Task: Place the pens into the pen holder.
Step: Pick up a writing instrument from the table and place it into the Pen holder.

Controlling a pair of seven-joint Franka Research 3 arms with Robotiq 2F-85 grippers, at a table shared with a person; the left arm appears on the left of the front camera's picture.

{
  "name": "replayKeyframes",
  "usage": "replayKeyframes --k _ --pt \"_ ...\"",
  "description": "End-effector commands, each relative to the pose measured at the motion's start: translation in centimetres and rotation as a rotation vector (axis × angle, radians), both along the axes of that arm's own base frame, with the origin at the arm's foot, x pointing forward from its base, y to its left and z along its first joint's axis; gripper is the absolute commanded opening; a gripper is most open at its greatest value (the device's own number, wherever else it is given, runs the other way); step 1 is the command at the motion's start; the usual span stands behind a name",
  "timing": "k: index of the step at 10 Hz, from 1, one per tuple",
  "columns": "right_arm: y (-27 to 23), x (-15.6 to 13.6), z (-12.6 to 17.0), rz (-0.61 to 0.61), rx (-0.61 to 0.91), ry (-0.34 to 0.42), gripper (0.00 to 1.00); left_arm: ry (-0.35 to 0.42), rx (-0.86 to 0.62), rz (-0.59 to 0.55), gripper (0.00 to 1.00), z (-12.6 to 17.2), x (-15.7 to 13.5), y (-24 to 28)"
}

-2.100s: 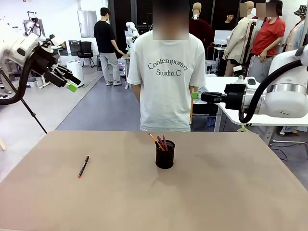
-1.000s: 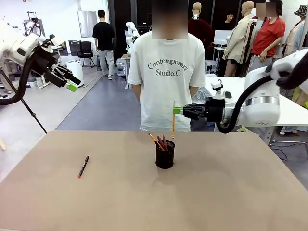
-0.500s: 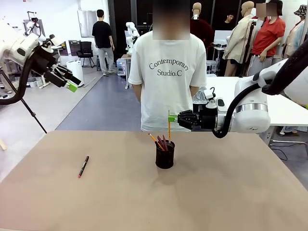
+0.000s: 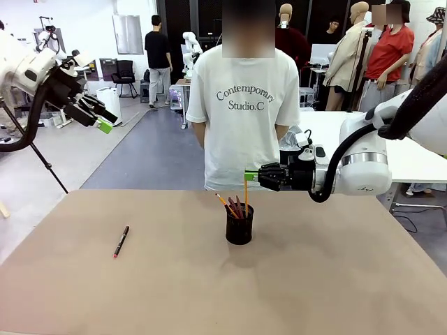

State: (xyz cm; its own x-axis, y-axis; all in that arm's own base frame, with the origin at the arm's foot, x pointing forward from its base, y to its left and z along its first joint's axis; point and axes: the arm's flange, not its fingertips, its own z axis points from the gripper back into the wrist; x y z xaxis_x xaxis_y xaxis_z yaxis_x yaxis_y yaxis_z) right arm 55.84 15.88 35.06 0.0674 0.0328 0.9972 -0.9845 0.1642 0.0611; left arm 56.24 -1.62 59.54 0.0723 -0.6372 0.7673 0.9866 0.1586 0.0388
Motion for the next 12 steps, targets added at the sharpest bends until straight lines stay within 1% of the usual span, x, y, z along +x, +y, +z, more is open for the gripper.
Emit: replayKeyframes --k 1,2,3,9,11,12 --pt "0.2 0.5 0.3 -0.002 -0.012 -0.029 0.69 -0.002 -0.002 0.001 0.97 0.2 -0.1 0.0" --pt "0.1 0.4 0.5 -0.001 -0.013 -0.025 0.88 -0.002 -0.002 0.001 0.97 0.2 -0.1 0.0" --pt "-0.1 0.5 0.7 0.001 -0.011 -0.026 1.00 -0.002 -0.002 0.001 0.97 0.2 -0.1 0.0" --pt "-0.5 0.4 1.2 0.028 -0.012 -0.006 1.00 -0.002 -0.002 0.001 0.97 0.2 -0.1 0.0" --pt "-0.6 0.3 1.8 0.045 -0.021 0.019 1.00 -0.002 -0.002 0.001 0.97 0.2 -0.1 0.0" --pt "-0.9 -0.2 2.8 0.108 0.000 0.095 1.00 -0.002 -0.002 0.001 0.97 0.2 -0.1 0.0"
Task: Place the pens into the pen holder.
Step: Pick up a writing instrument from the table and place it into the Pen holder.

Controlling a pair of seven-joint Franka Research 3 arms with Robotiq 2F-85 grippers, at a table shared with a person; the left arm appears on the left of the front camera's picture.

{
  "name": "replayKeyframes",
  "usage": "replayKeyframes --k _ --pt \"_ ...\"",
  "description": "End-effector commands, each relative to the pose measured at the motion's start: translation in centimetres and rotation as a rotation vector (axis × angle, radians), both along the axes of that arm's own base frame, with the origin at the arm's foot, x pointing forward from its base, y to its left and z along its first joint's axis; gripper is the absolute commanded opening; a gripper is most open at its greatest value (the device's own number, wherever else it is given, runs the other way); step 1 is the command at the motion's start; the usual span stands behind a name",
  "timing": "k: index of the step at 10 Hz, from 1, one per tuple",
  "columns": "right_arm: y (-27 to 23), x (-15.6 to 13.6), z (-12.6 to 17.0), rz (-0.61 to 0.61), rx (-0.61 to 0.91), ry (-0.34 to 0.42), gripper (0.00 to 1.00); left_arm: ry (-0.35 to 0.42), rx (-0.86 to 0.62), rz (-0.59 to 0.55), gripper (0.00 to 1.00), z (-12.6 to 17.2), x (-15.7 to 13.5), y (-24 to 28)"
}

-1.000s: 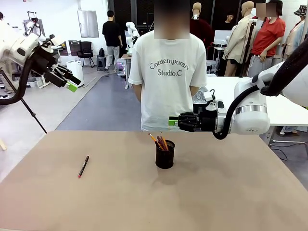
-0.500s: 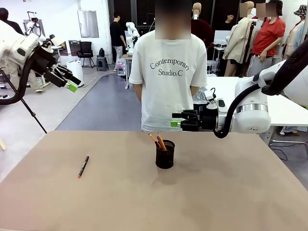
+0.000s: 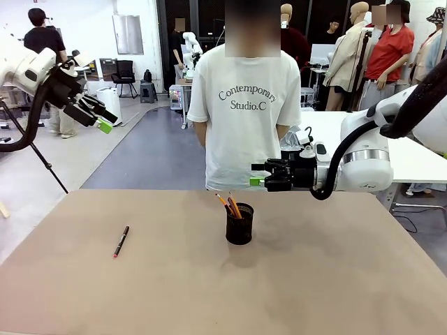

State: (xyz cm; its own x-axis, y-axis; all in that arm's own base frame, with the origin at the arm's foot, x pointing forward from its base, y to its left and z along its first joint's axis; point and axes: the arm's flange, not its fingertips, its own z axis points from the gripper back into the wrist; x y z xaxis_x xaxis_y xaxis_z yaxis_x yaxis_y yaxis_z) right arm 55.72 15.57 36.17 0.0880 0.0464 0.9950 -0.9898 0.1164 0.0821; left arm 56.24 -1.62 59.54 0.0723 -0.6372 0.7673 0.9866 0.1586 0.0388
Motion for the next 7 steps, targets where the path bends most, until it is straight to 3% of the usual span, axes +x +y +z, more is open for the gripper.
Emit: replayKeyframes --k 1,3,6,7 --pt "-1.5 -0.3 2.9 0.085 0.015 0.123 1.00 -0.002 -0.002 0.001 0.97 0.2 -0.1 0.0" --pt "-3.5 -0.5 5.5 0.089 -0.090 0.126 1.00 -0.002 -0.002 0.001 0.97 0.2 -0.1 0.0" --pt "-7.1 -1.1 9.3 0.102 -0.293 0.201 1.00 -0.002 -0.002 0.001 0.97 0.2 -0.1 0.0" --pt "-8.8 -1.3 10.3 0.101 -0.374 0.159 1.00 -0.002 -0.002 0.001 0.97 0.2 -0.1 0.0"
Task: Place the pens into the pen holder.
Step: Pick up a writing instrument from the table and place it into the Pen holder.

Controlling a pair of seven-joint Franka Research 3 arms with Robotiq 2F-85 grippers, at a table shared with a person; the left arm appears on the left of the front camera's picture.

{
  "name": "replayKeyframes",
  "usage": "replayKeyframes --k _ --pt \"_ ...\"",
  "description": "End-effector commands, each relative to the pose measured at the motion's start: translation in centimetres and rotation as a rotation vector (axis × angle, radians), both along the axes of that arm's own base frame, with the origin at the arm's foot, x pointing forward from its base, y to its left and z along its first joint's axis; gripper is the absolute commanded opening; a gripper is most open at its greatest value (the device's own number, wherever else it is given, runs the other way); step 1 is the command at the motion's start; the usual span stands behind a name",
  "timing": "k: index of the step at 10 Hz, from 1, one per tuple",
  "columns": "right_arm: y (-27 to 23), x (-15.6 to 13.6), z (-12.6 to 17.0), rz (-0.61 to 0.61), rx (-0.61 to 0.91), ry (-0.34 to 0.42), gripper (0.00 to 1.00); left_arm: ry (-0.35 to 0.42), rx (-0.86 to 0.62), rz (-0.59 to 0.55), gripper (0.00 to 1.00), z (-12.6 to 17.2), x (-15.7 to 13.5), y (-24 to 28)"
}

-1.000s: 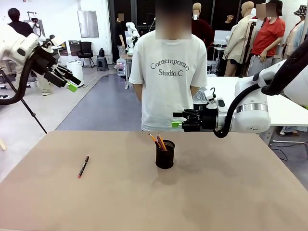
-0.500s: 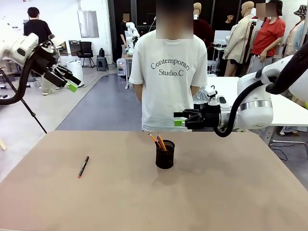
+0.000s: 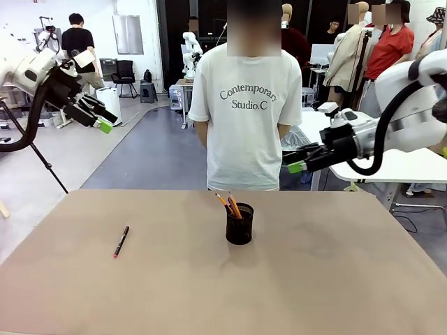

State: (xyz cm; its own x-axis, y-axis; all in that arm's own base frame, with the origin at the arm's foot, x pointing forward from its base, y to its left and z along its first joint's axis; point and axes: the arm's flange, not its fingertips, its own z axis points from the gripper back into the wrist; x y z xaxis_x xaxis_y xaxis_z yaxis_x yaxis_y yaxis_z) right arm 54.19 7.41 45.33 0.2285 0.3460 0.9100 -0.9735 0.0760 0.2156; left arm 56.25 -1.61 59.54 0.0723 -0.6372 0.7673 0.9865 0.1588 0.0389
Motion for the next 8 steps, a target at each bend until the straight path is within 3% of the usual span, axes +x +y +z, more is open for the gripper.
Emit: replayKeyframes --k 1,5,8 --pt "-2.2 0.3 1.9 0.030 -0.130 -0.026 1.00 -0.002 -0.002 0.001 0.97 0.2 -0.1 -0.1" --pt "-7.3 -0.7 3.6 -0.019 -0.105 -0.126 1.00 -0.002 -0.002 0.001 0.97 0.2 -0.1 -0.1" --pt "-8.8 -0.4 3.0 -0.053 -0.136 -0.141 1.00 -0.002 -0.002 0.001 0.97 0.2 -0.1 -0.1"
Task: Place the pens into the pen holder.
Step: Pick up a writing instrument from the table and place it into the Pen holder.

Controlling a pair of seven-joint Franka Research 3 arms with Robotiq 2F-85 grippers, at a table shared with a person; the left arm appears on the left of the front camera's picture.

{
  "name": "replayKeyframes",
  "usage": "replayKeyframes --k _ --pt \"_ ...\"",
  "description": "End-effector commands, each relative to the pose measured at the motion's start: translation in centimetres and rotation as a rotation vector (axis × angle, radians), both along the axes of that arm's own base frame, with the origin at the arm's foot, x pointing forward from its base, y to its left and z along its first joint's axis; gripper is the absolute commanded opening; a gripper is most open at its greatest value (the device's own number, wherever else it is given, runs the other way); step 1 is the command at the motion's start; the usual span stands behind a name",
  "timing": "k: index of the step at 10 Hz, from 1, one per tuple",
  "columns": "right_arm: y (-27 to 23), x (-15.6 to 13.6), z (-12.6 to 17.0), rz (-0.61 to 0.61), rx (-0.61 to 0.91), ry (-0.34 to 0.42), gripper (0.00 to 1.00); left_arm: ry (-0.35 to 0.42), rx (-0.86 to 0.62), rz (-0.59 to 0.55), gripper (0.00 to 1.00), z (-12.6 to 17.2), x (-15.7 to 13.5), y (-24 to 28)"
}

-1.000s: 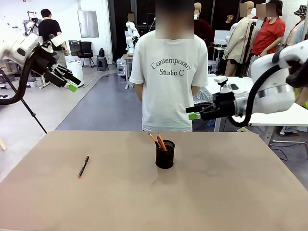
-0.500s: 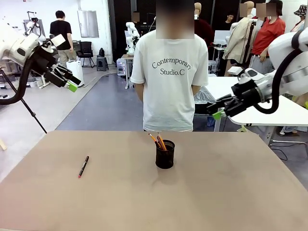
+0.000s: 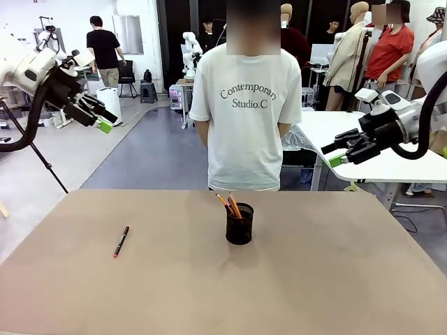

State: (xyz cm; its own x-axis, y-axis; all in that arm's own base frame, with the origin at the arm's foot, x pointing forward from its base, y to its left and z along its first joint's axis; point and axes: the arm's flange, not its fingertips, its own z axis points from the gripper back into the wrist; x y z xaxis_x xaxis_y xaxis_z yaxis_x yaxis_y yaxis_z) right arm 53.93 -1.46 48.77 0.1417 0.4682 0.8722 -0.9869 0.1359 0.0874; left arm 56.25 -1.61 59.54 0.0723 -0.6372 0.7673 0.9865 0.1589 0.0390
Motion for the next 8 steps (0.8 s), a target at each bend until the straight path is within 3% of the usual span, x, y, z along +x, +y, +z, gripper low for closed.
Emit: replayKeyframes --k 1,8 --pt "0.08 -0.10 -0.74 -0.010 0.005 -0.018 1.00 -0.002 -0.002 0.001 0.97 0.22 -0.06 -0.06" --pt "-0.08 0.07 -0.21 -0.002 -0.001 0.002 1.00 -0.002 -0.002 0.001 0.97 0.22 -0.06 -0.06"
